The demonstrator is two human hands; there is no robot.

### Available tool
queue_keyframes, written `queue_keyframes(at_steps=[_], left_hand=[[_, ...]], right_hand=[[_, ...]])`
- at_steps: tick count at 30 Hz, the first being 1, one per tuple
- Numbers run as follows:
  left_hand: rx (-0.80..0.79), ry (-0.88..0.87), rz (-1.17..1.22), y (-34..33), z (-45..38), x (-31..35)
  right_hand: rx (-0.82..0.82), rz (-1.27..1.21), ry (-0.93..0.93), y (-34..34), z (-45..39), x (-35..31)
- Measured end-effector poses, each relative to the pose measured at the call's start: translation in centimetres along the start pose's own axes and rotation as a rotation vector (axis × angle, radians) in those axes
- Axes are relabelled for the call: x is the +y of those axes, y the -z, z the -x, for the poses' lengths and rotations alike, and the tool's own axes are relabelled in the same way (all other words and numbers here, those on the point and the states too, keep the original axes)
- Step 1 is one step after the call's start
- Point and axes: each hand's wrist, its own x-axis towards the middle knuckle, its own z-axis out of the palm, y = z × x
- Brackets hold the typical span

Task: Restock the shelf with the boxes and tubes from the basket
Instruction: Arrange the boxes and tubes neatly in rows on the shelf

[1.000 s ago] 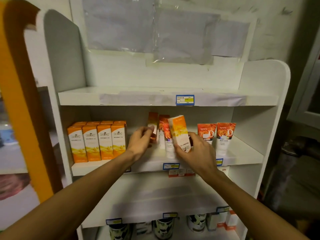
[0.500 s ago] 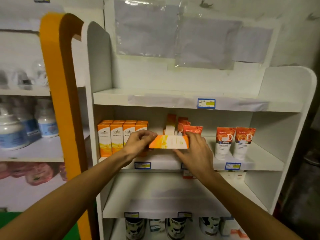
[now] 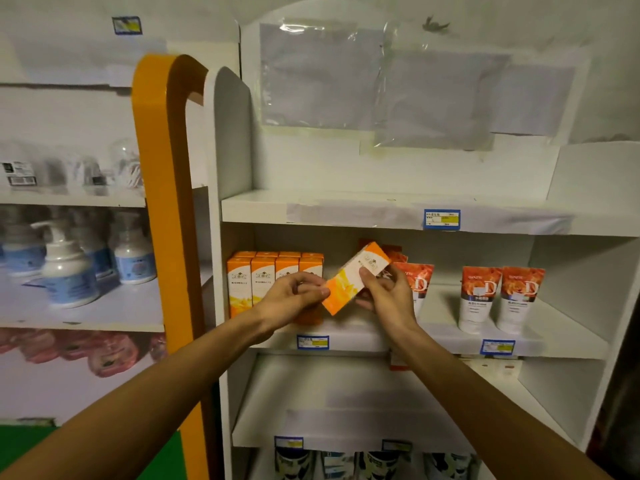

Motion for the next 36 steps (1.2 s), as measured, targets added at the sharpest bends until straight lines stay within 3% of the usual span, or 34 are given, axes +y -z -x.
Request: queue_keyframes(at_steps=[3, 7, 9, 14, 21, 25, 33, 36], left_hand=[[0.034, -0.231, -0.367, 0.7, -0.3, -0.1], [0.269, -0.378, -0.497, 3.2, -1.3, 0.4], [0.314, -0.417, -0.653, 5.1, -2.0, 0.8], [0.197, -0.428, -1.091, 8.0, -3.3, 1.7], [0.032, -0.295, -1.312, 8.2, -6.2, 2.4], [-0.082, -0.186, -1.294, 7.8, -7.8, 2.5], [-0.183, 0.086, -0.924, 7.5, -10.5, 3.4], [-0.22, 0.131, -0.967, 7.8, -10.7, 2.8]], right_hand=[[-0.031, 0.13, 0.076, -0.1, -1.1, 0.2], [-0.096, 0.458, 0.221, -0.2, -2.4, 0.3], [-0.122, 0.509, 0.227, -0.5, -2.9, 0.6], [-0.142, 0.469, 0.166, -1.5, -4.9, 1.8], [-0.258, 0.424, 0.01, -2.7, -7.0, 4.0], [-0.294, 0.396, -0.023, -2.7, -8.3, 4.3], [-0.501, 0.396, -0.182, -2.2, -10.2, 4.2], [-0.491, 0.415, -0.191, -2.8, -10.3, 4.6]])
